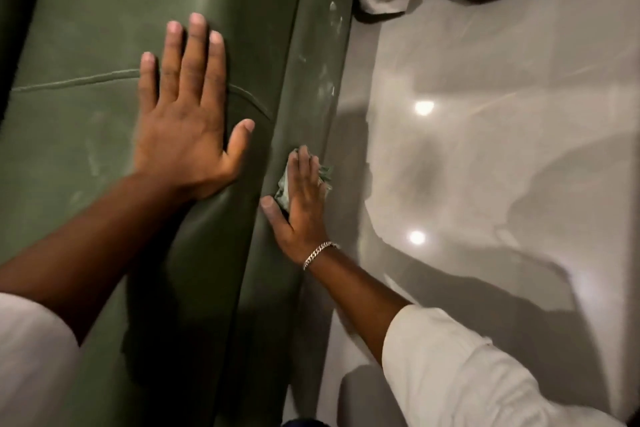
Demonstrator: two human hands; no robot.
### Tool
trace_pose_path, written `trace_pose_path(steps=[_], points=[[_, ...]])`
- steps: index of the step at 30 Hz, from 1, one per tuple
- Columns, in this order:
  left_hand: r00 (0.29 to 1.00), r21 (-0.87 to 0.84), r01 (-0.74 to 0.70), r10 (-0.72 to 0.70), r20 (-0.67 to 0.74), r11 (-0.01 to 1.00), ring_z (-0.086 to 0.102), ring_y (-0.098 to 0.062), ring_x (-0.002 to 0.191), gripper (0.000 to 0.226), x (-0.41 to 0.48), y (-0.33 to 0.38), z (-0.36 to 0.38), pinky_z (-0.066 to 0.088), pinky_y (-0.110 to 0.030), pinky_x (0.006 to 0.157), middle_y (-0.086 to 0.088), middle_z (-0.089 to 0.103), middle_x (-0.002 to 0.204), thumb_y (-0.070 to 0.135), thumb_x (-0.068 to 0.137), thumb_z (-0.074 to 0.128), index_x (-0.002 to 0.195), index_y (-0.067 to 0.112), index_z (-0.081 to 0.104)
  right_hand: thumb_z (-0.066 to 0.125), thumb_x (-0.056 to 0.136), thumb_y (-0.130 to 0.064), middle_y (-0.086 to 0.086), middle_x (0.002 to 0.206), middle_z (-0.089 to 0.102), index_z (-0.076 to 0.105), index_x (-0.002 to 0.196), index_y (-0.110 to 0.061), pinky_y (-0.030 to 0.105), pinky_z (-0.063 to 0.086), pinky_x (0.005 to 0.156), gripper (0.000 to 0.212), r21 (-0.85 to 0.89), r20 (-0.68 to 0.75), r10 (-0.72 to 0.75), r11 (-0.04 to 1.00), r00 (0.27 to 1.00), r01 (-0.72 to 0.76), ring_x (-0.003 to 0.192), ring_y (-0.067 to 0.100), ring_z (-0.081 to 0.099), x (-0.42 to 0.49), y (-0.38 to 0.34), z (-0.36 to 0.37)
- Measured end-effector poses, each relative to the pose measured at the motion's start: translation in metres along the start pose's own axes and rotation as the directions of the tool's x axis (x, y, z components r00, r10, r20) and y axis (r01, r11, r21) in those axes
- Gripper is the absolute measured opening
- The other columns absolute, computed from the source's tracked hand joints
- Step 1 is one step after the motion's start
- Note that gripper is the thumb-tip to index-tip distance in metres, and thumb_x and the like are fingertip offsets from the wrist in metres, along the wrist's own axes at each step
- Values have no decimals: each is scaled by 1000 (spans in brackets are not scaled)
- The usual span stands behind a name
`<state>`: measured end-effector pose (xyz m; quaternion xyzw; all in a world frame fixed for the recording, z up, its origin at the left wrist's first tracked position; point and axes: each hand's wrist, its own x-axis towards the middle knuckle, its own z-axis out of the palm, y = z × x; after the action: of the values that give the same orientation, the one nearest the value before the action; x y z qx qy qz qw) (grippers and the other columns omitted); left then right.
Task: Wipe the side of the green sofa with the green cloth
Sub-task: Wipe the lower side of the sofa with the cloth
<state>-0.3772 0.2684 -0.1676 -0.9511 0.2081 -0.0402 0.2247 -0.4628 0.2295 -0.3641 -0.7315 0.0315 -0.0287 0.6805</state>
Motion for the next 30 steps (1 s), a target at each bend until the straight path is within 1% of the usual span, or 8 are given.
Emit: trace_pose_path(steps=[3,7,11,15,18,22,26,30], points=[[1000,21,-17,17,-21,1000,-5,-33,154,87,1,2,0,1,-54,124,-16,-4,167,55,91,31,157,8,-1,31,92,-60,7,163,-9,0,153,-14,62,4,117,82,6,-15,-47,999,999,47,149,25,-17,0,-2,2],[1000,-3,-9,9,-10,1000,-7,-31,155,85,-1,3,1,-1,-52,124,-14,-5,167,54,92,30,157,9,-1,30,93,-55,7,163,-12,-3,153,-14,60,2,118,79,-26,-31,-104,994,994,103,149,25,-18,-1,-2,8],[999,6,-19,19,-33,1000,-7,-30,155,85,-1,1,5,-1,-51,125,-13,-5,168,54,92,30,157,10,0,18,94,-60,10,164,-6,0,153,-14,55,7,120,77,15,-144,-17,1000,989,19,150,21,-12,23,10,5],[999,22,-15,16,-33,1000,-10,-28,155,85,1,0,5,0,-52,125,-12,-7,168,56,91,29,157,11,-1,29,95,-49,11,164,-4,4,153,-10,53,5,121,74,67,-144,-97,992,985,108,151,23,-8,6,-6,14],[1000,37,-19,20,-25,999,-11,-27,155,86,0,-2,7,-1,-51,125,-11,-8,168,57,91,28,157,11,-2,26,97,-49,13,163,-1,8,152,-7,48,9,121,72,23,-191,-152,987,970,159,151,24,-2,36,-3,4],[1000,57,-9,11,-30,998,-9,-28,155,85,1,5,3,1,-52,125,-13,-6,168,54,92,30,157,9,-1,31,97,-42,14,163,2,8,152,-7,50,14,120,70,71,-241,-54,995,969,73,151,24,0,29,-10,4],[1000,76,-2,2,-5,997,-7,-30,155,86,-2,7,4,3,-53,125,-16,-3,167,54,91,30,157,6,2,15,97,-48,14,163,5,12,152,-8,51,11,120,68,17,-212,-95,995,973,101,151,25,0,16,-29,10],[1000,89,1,-1,0,996,-7,-31,155,86,0,7,3,4,-53,124,-16,-3,167,54,91,29,157,6,2,22,96,-48,11,163,-5,4,153,-9,47,7,121,72,32,-159,4,999,987,1,151,23,-6,44,-12,-9]])
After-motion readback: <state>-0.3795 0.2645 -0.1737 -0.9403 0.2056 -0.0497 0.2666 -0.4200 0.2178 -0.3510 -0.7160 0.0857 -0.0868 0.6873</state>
